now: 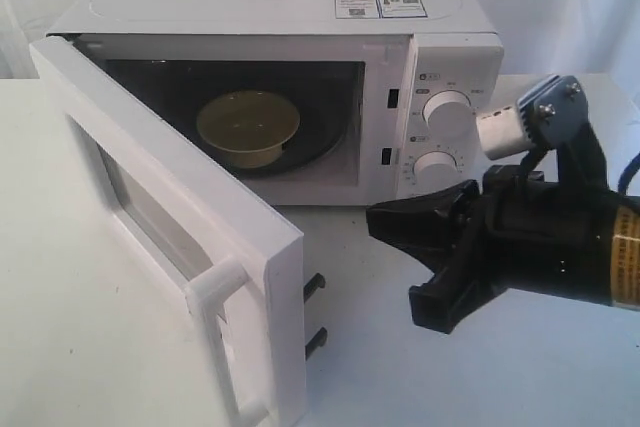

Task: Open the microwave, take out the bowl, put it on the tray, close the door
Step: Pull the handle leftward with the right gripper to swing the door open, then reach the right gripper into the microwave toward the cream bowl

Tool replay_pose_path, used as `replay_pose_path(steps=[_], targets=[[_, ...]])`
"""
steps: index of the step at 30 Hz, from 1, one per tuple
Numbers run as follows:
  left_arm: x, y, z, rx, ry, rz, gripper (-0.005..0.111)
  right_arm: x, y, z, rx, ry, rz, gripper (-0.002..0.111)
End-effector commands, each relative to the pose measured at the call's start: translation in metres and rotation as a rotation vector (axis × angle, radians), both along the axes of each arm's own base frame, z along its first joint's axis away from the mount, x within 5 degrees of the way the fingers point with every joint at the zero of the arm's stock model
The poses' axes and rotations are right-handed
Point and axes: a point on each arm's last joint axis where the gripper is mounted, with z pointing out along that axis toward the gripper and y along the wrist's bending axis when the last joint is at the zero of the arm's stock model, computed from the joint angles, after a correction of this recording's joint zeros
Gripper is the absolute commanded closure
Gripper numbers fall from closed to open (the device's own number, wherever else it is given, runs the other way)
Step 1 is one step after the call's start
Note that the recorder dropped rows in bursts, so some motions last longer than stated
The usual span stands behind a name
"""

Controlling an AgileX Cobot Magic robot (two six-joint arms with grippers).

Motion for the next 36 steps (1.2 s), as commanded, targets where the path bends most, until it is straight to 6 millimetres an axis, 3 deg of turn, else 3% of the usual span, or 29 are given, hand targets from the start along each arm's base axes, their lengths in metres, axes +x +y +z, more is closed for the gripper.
replay_pose_path(steps=[1,8,19,23,27,32,36], targets=[[0.000,0.000,-0.002,0.003,0.002,0.001,0.107,0.007,0.011,-0.004,0.083,-0.058,0.090,0.108],[0.000,0.000,-0.002,0.003,0.002,0.001,0.107,0.000,0.029,-0.008,0.252,-0.028,0.330,0.108],[0.000,0.000,-0.002,0.003,0.002,0.001,0.107,-0.027,0.073,-0.011,0.232,-0.090,0.487,0.108],[0.000,0.000,-0.002,0.003,0.002,0.001,0.107,-0.028,0.088,-0.016,0.051,-0.149,0.467,0.108],[0.000,0.000,-0.002,0.003,0.002,0.001,0.107,-0.018,0.098,-0.016,-0.250,-0.247,0.349,0.108],[0.000,0.000,-0.002,0.003,0.002,0.001,0.107,0.001,0.108,-0.007,-0.490,-0.409,0.313,0.107],[0.000,0.000,-0.002,0.003,0.002,0.001,0.107,0.020,0.121,-0.011,-0.683,-0.568,0.374,0.093]])
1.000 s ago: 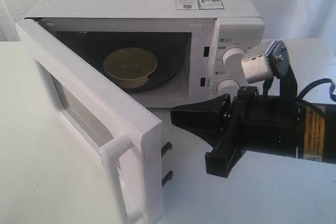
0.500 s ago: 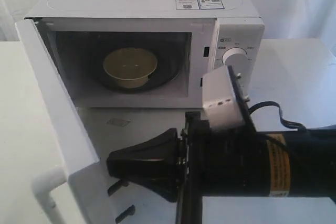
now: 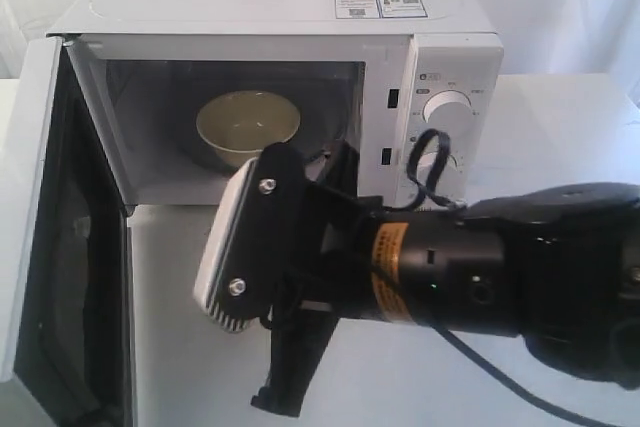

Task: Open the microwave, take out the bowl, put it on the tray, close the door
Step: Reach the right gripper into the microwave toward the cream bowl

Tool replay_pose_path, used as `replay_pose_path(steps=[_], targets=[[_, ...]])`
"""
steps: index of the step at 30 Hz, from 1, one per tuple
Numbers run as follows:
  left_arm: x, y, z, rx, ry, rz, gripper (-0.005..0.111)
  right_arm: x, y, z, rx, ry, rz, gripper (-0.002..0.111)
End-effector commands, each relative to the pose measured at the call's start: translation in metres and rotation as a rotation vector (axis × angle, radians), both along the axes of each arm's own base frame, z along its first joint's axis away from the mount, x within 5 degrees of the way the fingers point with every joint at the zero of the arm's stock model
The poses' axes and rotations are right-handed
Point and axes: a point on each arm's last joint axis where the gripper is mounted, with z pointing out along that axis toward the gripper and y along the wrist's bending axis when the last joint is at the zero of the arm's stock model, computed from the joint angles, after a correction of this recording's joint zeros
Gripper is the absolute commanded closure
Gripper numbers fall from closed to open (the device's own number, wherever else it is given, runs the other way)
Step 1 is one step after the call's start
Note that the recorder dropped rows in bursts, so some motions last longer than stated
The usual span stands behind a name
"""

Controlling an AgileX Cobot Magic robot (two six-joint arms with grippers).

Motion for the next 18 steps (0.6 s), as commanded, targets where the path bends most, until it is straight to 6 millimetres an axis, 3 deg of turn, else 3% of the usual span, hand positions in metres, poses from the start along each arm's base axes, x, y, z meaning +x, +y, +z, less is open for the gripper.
replay_pose_path(steps=[1,5,7,12,18], targets=[[0.000,0.000,-0.002,0.003,0.002,0.001,0.107,0.024,0.014,-0.005,-0.223,-0.202,0.049,0.088],[0.000,0.000,-0.002,0.003,0.002,0.001,0.107,0.057,0.029,-0.018,-0.433,-0.333,0.021,0.062],[0.000,0.000,-0.002,0.003,0.002,0.001,0.107,0.076,0.039,-0.022,-0.514,-0.394,-0.013,0.058],[0.000,0.000,-0.002,0.003,0.002,0.001,0.107,0.116,0.052,-0.032,-0.553,-0.410,-0.086,0.058],[0.000,0.000,-0.002,0.003,0.002,0.001,0.107,0.159,0.048,-0.051,-0.543,-0.368,-0.123,0.058]])
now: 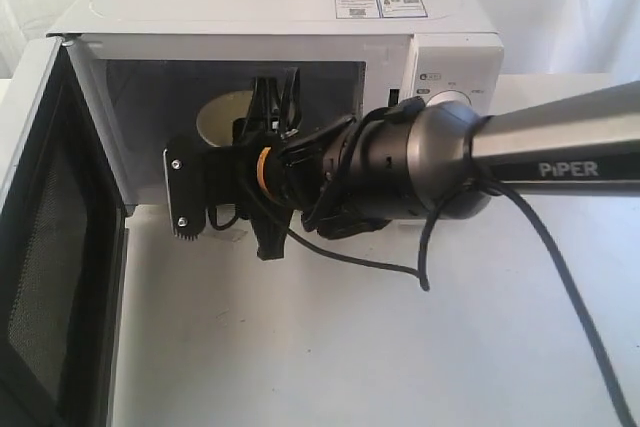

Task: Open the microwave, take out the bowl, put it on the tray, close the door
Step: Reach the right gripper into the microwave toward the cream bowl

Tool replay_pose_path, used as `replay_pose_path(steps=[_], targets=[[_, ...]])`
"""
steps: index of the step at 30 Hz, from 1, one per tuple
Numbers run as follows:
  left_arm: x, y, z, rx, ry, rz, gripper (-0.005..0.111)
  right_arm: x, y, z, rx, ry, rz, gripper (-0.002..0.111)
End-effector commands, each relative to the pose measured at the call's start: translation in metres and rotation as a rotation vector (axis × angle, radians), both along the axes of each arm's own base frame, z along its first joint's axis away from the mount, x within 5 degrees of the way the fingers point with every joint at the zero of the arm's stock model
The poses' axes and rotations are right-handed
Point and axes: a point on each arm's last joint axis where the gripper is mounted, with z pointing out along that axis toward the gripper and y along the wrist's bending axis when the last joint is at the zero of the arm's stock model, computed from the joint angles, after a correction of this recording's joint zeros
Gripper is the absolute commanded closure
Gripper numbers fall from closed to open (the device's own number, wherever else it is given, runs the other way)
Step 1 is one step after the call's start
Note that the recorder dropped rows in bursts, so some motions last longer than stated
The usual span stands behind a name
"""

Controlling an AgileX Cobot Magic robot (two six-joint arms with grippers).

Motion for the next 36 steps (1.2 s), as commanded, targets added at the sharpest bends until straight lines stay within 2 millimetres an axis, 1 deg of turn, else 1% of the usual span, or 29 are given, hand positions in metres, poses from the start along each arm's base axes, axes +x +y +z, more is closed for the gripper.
replay_pose_path(steps=[1,5,11,16,23,29,30,32,33,36], targets=[[0.000,0.000,-0.002,0.003,0.002,0.001,0.107,0.019,-0.002,-0.003,0.032,0.012,0.003,0.058],[0.000,0.000,-0.002,0.003,0.002,0.001,0.107,0.031,0.000,-0.009,0.054,0.022,0.004,0.058],[0.000,0.000,-0.002,0.003,0.002,0.001,0.107,0.043,0.002,-0.016,0.057,0.026,-0.004,0.058],[0.000,0.000,-0.002,0.003,0.002,0.001,0.107,0.049,0.001,-0.019,0.060,0.027,-0.014,0.058],[0.000,0.000,-0.002,0.003,0.002,0.001,0.107,0.058,-0.003,-0.030,0.062,0.050,-0.020,0.058],[0.000,0.000,-0.002,0.003,0.002,0.001,0.107,0.063,-0.002,-0.028,0.072,0.042,-0.024,0.059],[0.000,0.000,-0.002,0.003,0.002,0.001,0.107,0.063,-0.001,-0.029,0.073,0.042,-0.022,0.061],[0.000,0.000,-0.002,0.003,0.002,0.001,0.107,0.065,-0.001,-0.031,0.072,0.043,-0.025,0.069],[0.000,0.000,-0.002,0.003,0.002,0.001,0.107,0.066,-0.002,-0.033,0.075,0.048,-0.021,0.076],[0.000,0.000,-0.002,0.003,0.002,0.001,0.107,0.066,-0.001,-0.035,0.079,0.057,-0.008,0.091]])
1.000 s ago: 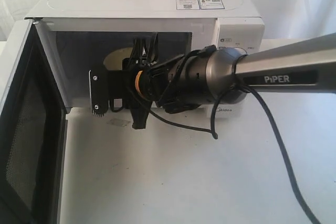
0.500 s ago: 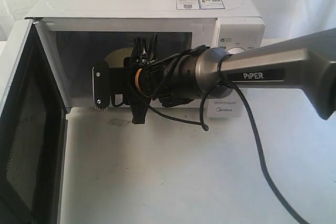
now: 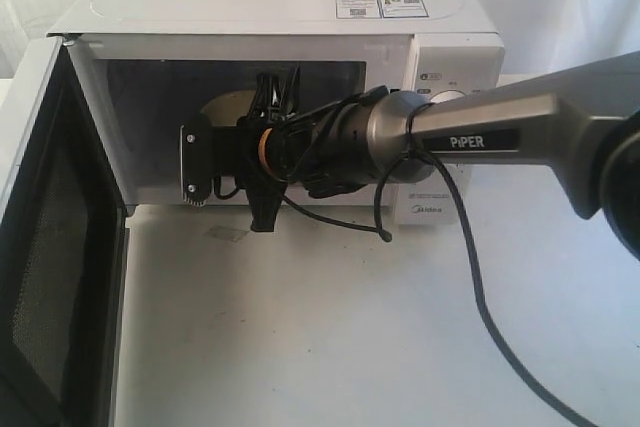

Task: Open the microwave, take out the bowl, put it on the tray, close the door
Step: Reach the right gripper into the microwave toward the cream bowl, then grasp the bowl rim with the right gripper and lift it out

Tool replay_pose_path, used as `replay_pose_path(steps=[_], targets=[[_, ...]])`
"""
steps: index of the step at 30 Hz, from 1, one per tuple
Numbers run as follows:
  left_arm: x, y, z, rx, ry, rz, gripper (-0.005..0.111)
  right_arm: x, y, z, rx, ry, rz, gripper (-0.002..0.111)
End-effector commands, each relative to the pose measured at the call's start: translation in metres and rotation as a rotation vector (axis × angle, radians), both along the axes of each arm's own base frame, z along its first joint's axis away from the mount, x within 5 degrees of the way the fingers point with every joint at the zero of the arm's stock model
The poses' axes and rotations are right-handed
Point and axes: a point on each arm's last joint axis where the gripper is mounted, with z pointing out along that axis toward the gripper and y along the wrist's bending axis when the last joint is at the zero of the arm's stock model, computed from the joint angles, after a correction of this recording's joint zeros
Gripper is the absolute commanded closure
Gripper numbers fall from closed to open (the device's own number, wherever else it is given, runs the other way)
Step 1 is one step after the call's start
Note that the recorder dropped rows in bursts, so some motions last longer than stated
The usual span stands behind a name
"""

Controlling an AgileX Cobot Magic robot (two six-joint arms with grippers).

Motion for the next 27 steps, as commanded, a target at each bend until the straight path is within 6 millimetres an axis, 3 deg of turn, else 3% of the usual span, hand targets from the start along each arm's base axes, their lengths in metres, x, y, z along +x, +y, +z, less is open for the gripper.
replay_pose_path(steps=[1,5,10,14,27], targets=[[0.000,0.000,-0.002,0.003,0.002,0.001,0.107,0.003,-0.003,-0.003,0.011,0.012,-0.004,0.096],[0.000,0.000,-0.002,0.003,0.002,0.001,0.107,0.003,-0.003,-0.003,0.012,0.013,-0.002,0.108],[0.000,0.000,-0.002,0.003,0.002,0.001,0.107,-0.001,0.002,0.001,0.066,0.038,0.001,0.108],[0.000,0.000,-0.002,0.003,0.002,0.001,0.107,-0.008,0.007,0.016,0.156,0.058,-0.035,0.108],[0.000,0.000,-0.002,0.003,0.002,0.001,0.107,-0.076,0.002,0.048,0.396,0.224,-0.124,0.108]])
